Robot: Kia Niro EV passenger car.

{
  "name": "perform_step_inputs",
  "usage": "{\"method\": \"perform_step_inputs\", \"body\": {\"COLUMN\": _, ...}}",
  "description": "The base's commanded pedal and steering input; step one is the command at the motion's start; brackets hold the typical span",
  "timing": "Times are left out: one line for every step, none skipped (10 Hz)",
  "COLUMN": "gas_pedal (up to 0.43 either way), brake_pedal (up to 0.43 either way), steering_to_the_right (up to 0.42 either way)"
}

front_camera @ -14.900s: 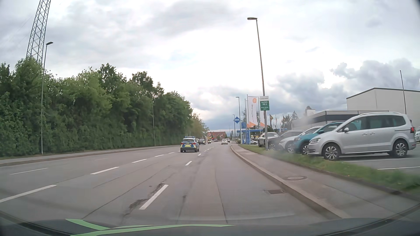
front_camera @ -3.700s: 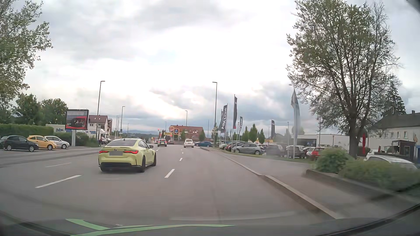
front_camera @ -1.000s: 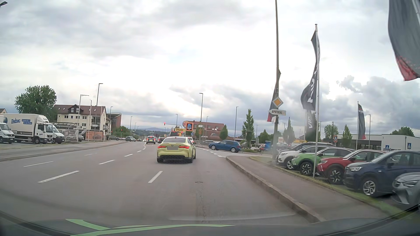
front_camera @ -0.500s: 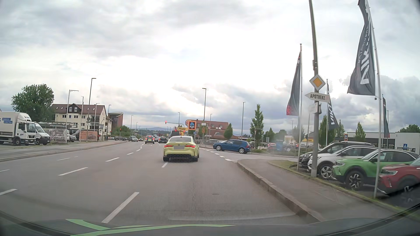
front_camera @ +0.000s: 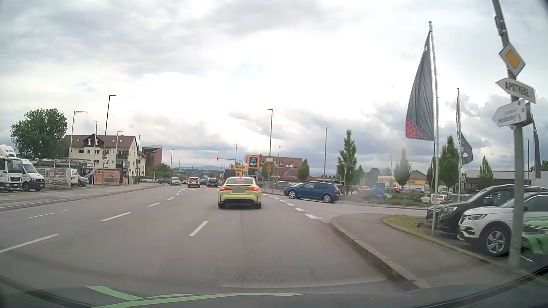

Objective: Follow the waypoints while adhering to traffic rules and regulations

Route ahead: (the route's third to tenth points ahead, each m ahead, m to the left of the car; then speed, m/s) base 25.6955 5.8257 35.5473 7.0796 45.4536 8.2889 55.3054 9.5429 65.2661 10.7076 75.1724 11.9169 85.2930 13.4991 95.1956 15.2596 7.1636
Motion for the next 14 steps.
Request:
{"method": "perform_step_inputs", "body": {"gas_pedal": 0.000, "brake_pedal": 0.250, "steering_to_the_right": -0.006}}
{"method": "perform_step_inputs", "body": {"gas_pedal": 0.000, "brake_pedal": 0.244, "steering_to_the_right": -0.002}}
{"method": "perform_step_inputs", "body": {"gas_pedal": 0.000, "brake_pedal": 0.244, "steering_to_the_right": -0.001}}
{"method": "perform_step_inputs", "body": {"gas_pedal": 0.000, "brake_pedal": 0.244, "steering_to_the_right": -0.003}}
{"method": "perform_step_inputs", "body": {"gas_pedal": 0.000, "brake_pedal": 0.244, "steering_to_the_right": -0.004}}
{"method": "perform_step_inputs", "body": {"gas_pedal": 0.000, "brake_pedal": 0.244, "steering_to_the_right": -0.004}}
{"method": "perform_step_inputs", "body": {"gas_pedal": 0.000, "brake_pedal": 0.244, "steering_to_the_right": -0.004}}
{"method": "perform_step_inputs", "body": {"gas_pedal": 0.000, "brake_pedal": 0.244, "steering_to_the_right": -0.004}}
{"method": "perform_step_inputs", "body": {"gas_pedal": 0.000, "brake_pedal": 0.244, "steering_to_the_right": -0.005}}
{"method": "perform_step_inputs", "body": {"gas_pedal": 0.000, "brake_pedal": 0.244, "steering_to_the_right": -0.006}}
{"method": "perform_step_inputs", "body": {"gas_pedal": 0.000, "brake_pedal": 0.244, "steering_to_the_right": -0.006}}
{"method": "perform_step_inputs", "body": {"gas_pedal": 0.000, "brake_pedal": 0.244, "steering_to_the_right": -0.005}}
{"method": "perform_step_inputs", "body": {"gas_pedal": 0.000, "brake_pedal": 0.244, "steering_to_the_right": -0.006}}
{"method": "perform_step_inputs", "body": {"gas_pedal": 0.000, "brake_pedal": 0.244, "steering_to_the_right": -0.006}}
